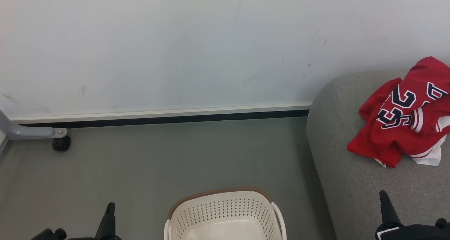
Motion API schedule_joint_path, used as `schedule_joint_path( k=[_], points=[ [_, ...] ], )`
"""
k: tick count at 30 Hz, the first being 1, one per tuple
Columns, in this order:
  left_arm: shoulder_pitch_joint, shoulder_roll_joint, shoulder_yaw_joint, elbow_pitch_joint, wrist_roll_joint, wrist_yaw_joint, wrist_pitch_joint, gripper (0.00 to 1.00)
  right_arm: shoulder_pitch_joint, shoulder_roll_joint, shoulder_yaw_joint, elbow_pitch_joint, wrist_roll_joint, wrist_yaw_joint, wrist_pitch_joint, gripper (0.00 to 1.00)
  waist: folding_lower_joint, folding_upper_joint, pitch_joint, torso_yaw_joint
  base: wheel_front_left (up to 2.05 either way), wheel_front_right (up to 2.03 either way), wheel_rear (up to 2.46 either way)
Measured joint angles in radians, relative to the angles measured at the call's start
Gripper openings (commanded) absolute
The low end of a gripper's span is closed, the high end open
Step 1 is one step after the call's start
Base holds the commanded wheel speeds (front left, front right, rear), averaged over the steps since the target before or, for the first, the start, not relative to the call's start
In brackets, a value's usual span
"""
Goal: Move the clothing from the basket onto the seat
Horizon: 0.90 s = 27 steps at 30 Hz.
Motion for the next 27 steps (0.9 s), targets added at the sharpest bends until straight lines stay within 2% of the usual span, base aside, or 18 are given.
schedule_joint_path(
  k=[27],
  points=[
    [-0.058,-0.035,0.077,0.021,-0.299,-0.062,0.085,0.00,-0.054,0.038,-0.094,0.041,0.294,0.057,0.082,0.00,0.0000,0.0000,0.015,-0.010,0.00,0.00,0.00]
  ],
)
